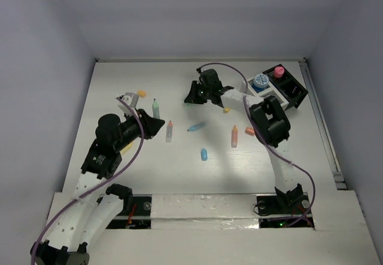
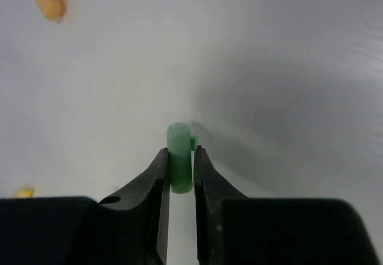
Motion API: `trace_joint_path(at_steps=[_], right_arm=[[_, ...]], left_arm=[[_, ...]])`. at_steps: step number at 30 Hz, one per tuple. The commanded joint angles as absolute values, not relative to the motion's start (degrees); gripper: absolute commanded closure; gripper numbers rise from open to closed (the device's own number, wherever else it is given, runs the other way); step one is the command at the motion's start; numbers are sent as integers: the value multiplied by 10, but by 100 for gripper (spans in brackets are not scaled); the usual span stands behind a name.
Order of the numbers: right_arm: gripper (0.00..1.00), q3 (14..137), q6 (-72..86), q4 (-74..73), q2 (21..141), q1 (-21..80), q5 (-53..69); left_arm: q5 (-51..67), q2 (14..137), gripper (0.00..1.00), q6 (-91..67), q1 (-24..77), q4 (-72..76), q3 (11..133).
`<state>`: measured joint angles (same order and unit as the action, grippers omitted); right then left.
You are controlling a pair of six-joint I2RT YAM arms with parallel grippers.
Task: Sort the stationery into containers
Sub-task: Pick up the pen cap from the center of the board, then close the pen cap on the pen.
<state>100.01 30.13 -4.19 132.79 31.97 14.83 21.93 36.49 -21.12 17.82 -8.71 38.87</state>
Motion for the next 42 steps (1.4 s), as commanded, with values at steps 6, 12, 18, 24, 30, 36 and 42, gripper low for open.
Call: trace_joint_path(at_steps=[6, 12, 18, 24, 30, 36, 42], right_arm=[[100, 778, 370, 274, 991, 325, 249], [100, 688, 488, 443, 903, 325, 274], [100, 675, 619, 583, 904, 325, 336], [100, 690, 659, 643, 927, 353, 360], [100, 706, 656, 642, 938, 384, 345], [100, 723, 652, 639, 962, 413, 340], [100, 735, 656, 646, 977, 430, 350]], left_arm=[[363, 371, 100, -376, 174, 157, 341], [420, 369, 100, -487, 174, 349, 280], [465, 381, 100, -553, 174, 466, 251], [489, 385, 100, -586, 174, 513, 260], [490, 402, 100, -585, 179, 517, 251], [490, 413, 100, -581, 185, 530, 246], [490, 420, 100, -572, 185, 527, 250]])
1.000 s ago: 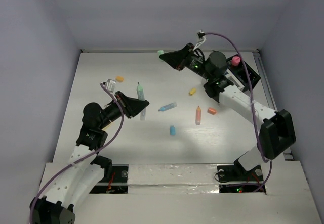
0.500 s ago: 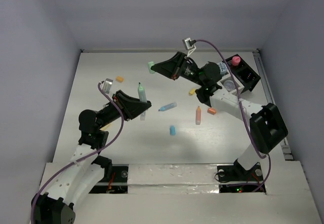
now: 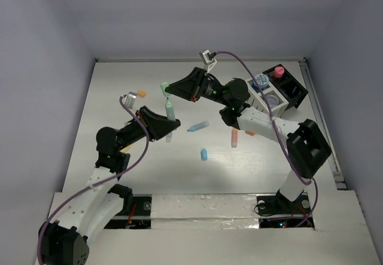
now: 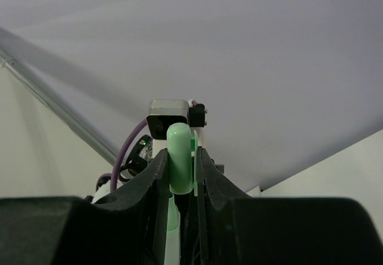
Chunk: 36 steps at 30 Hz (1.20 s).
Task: Sort the stationery into containers
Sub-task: Close the pen cap on the pen.
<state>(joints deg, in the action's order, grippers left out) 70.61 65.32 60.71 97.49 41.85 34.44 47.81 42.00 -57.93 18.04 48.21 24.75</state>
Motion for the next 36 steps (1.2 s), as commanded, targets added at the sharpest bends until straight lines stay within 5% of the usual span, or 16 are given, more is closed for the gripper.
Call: trace_joint_path(at_steps=[1, 36], right_arm=[[100, 735, 654, 646, 977, 430, 349], [100, 686, 640, 661, 946, 435, 350]], left_arm=[[490, 419, 100, -572, 185, 526, 250], [468, 401, 100, -539, 185, 482, 280]])
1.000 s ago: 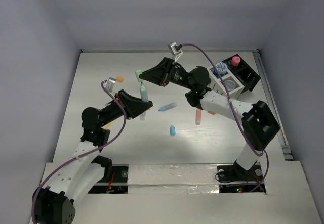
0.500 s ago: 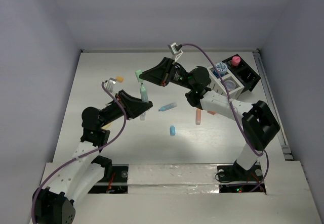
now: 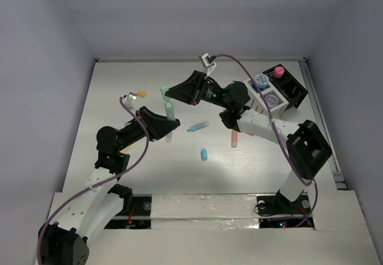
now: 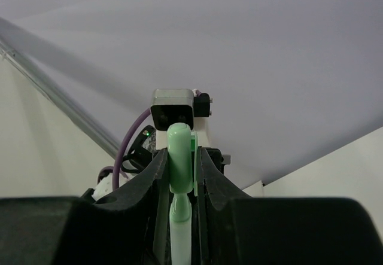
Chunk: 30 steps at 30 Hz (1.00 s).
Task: Sort the stationery into containers
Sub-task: Close the pen cap on the pen.
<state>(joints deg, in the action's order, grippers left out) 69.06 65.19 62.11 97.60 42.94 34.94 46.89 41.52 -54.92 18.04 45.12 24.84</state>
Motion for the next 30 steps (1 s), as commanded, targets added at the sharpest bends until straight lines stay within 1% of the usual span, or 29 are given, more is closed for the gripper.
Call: trace_joint_path(at_steps=[1, 11, 18, 25, 30], right_arm=[[100, 685, 640, 662, 946, 435, 349], [100, 659, 635, 678, 937, 440, 345], [100, 642, 629, 688, 938, 451, 341], [100, 600, 629, 738, 927, 461, 316], [100, 592, 610, 715, 918, 467, 318]], left_arm=[[467, 401, 100, -538, 185, 481, 281], [447, 399, 100, -532, 185, 476, 287], [445, 419, 100, -532, 185, 491, 308], [414, 411, 100, -542, 185, 523, 314], [392, 416, 100, -532, 185, 525, 330]])
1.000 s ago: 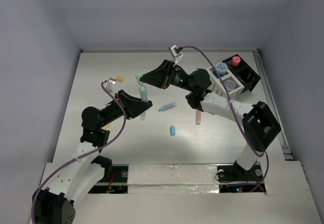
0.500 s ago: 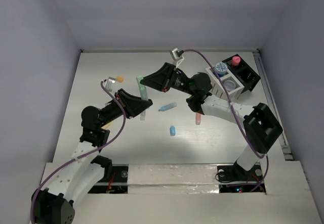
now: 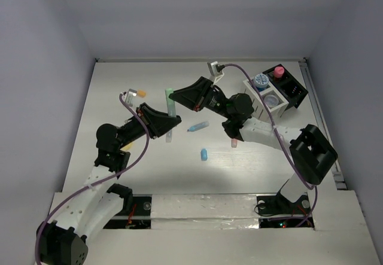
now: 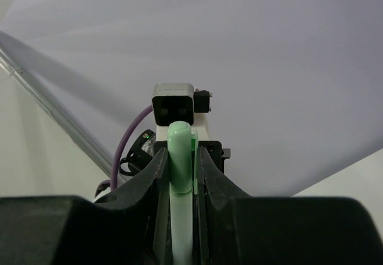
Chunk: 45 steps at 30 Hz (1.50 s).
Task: Sort the stationery into containers
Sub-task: Close the pen cap on the pen.
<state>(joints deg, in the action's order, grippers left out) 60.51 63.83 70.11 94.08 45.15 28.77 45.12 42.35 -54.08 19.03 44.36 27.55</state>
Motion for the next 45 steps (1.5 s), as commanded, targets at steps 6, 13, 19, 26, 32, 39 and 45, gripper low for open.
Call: trace_joint_path(at_steps=[6, 13, 19, 26, 32, 39, 45], right_arm=[[100, 570, 581, 692, 901, 477, 309], [100, 559, 540, 608, 871, 477, 315], [100, 539, 485, 517, 847, 477, 337], [100, 472, 432, 434, 822, 496, 340], [100, 418, 428, 437, 820, 514, 337], [100, 424, 417, 427, 840, 546, 332], [100, 413, 417, 427, 846, 563, 325]], left_arm=[[385, 434, 100, -515, 185, 520, 352], [384, 439, 100, -480, 185, 480, 393], [409, 460, 100, -517, 185, 516, 409], [432, 483, 100, -526, 185, 506, 464], [443, 502, 100, -515, 185, 486, 511], [454, 525, 100, -537, 185, 515, 526], [453, 519, 100, -520, 178, 487, 543]])
